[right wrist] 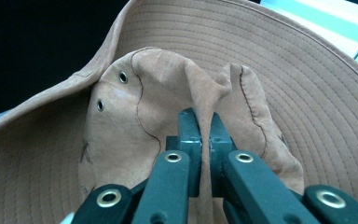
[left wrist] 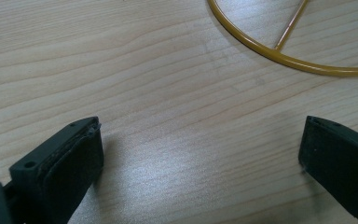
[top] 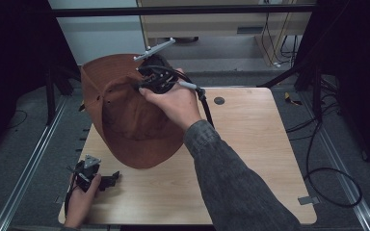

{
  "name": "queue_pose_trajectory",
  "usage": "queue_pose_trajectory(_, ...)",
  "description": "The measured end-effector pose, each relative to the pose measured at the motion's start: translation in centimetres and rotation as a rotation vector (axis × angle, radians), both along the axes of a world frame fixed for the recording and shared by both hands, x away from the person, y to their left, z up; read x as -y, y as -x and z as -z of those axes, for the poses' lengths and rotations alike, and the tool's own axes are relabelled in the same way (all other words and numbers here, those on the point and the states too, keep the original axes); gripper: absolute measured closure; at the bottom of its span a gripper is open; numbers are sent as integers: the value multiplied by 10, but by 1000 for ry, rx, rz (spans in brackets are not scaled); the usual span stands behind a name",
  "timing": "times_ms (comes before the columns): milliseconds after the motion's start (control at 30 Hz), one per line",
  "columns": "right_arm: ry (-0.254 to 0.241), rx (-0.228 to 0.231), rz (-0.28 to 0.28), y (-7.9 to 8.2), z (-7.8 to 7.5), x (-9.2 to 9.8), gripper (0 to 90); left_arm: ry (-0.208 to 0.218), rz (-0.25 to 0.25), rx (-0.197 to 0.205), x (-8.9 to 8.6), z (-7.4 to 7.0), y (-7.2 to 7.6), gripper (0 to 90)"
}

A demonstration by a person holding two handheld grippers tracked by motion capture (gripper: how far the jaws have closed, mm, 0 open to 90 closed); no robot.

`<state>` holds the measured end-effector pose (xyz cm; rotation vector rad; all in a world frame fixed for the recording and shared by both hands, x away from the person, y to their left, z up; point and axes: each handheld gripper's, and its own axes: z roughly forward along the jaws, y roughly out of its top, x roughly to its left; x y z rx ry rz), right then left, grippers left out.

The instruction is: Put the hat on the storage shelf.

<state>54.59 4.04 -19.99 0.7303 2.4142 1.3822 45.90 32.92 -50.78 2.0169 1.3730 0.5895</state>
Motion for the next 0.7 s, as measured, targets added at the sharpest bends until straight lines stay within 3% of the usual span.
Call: queue_pose_trajectory(700, 21, -32, -15, -10, 12, -18, 889, -11, 9, -6, -1, -1, 0, 0)
